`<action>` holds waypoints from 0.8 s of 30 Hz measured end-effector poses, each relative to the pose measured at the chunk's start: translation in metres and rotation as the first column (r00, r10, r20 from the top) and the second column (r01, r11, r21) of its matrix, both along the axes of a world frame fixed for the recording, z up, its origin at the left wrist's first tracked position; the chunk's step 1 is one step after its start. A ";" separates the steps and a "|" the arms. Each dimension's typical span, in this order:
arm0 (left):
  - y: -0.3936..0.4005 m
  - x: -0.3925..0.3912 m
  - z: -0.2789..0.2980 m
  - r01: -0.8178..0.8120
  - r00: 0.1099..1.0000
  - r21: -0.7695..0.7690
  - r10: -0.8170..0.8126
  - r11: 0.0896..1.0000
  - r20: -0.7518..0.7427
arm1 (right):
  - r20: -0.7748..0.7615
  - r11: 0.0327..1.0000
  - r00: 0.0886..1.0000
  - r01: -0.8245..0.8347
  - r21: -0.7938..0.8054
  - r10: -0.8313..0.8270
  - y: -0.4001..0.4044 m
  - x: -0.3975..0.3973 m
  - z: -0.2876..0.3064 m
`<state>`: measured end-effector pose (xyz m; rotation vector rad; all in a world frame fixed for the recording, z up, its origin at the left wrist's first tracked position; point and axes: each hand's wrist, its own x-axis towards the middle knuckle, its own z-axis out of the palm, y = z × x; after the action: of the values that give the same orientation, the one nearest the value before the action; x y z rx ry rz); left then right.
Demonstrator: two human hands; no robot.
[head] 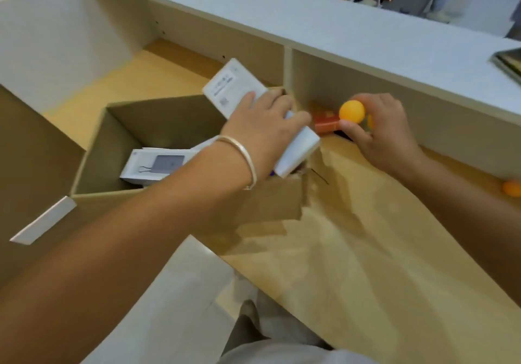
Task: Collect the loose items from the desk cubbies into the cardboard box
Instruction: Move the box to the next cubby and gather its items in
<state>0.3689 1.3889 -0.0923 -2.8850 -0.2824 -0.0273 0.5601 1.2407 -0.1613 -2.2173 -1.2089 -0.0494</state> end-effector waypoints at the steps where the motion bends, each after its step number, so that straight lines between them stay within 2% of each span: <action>1: 0.017 -0.016 0.002 -0.036 0.999 0.006 0.036 0.999 -0.010 | 0.001 1.000 1.000 -0.019 0.017 0.019 0.019 -0.011 0.010; 5: 0.074 -0.072 -0.004 -0.170 0.981 0.013 0.171 0.985 -0.092 | 0.026 0.991 0.991 -0.130 -0.010 0.131 0.082 -0.057 0.028; 10: 0.118 -0.120 -0.024 -0.293 0.945 -0.046 0.282 0.955 -0.166 | -0.009 0.976 0.980 -0.197 -0.092 0.197 0.124 -0.095 0.023; 15: 0.134 -0.134 -0.040 -0.286 0.951 -0.086 0.271 0.954 -0.150 | -0.020 0.963 0.980 -0.200 -0.183 0.199 0.139 -0.114 0.015; 18: 0.137 -0.131 -0.041 -0.325 0.940 -0.177 0.296 0.929 -0.171 | -0.021 0.959 0.984 -0.179 -0.220 0.179 0.136 -0.119 0.014; 21: 0.136 -0.123 -0.039 -0.331 0.933 -0.181 0.293 0.926 -0.209 | -0.004 0.973 0.990 -0.142 -0.179 0.144 0.121 -0.117 0.013; 24: 0.122 -0.099 -0.031 -0.272 0.959 -0.199 0.249 0.941 -0.132 | 0.032 0.990 0.997 -0.072 -0.120 0.076 0.096 -0.104 0.011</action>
<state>0.2695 1.5108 -0.1230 -3.0207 -0.6849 0.2152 0.4558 1.3367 -0.1502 -2.2801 -1.3452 0.0119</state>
